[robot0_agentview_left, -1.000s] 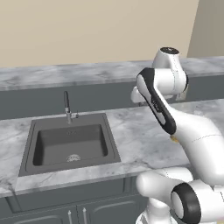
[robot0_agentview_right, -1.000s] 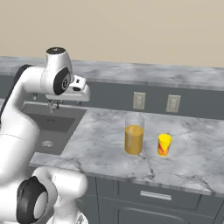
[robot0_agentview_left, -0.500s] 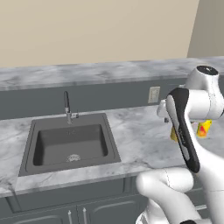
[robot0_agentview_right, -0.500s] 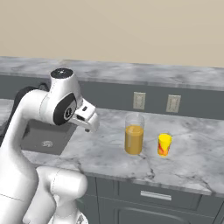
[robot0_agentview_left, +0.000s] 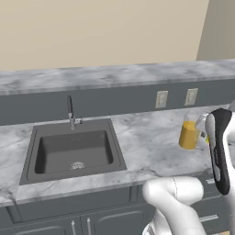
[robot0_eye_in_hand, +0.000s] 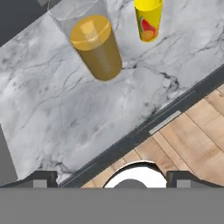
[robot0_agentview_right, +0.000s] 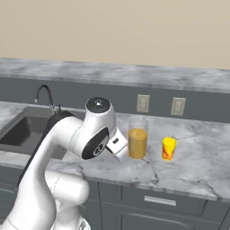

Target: Place the pitcher and cup on the dining counter for serving.

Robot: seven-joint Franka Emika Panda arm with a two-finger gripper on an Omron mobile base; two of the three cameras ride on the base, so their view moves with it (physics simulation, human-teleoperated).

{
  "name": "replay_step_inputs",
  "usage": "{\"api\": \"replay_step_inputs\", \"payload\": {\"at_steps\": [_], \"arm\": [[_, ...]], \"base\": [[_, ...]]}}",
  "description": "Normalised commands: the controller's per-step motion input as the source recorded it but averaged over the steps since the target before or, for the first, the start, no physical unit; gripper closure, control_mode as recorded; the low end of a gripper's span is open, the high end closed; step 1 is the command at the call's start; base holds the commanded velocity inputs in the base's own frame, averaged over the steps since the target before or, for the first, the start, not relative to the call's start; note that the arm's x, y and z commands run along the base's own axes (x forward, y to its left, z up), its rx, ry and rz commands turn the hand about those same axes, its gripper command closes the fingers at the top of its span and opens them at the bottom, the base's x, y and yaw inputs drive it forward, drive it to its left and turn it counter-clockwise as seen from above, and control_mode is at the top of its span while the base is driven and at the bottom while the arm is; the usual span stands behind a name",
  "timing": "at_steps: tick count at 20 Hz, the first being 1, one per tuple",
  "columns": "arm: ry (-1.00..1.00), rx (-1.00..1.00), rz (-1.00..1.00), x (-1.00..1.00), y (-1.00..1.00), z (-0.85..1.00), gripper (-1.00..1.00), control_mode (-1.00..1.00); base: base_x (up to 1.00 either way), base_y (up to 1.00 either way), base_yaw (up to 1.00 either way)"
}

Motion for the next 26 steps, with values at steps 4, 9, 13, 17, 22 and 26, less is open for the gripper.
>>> {"api": "replay_step_inputs", "payload": {"at_steps": [4, 9, 13, 17, 22, 26], "arm": [[0.09, 0.0, 0.05, 0.51, -0.73, -0.02, -1.0, -1.0], [0.05, 0.0, 0.1, 0.43, -0.49, 0.0, -1.0, -1.0], [0.07, -0.07, 0.12, 0.38, -0.03, -0.19, -1.0, -1.0], [0.07, -0.09, 0.15, 0.43, 0.17, -0.21, -1.0, -1.0], [0.02, -0.08, 0.06, 0.28, 0.09, -0.12, -1.0, -1.0], [0.0, -0.02, 0.01, 0.33, 0.0, -0.21, -1.0, -1.0]], "base": [[0.0, 0.0, 0.0], [0.0, 0.0, 0.0], [0.0, 0.0, 0.0], [0.0, 0.0, 0.0], [0.0, 0.0, 0.0], [0.0, 0.0, 0.0]]}}
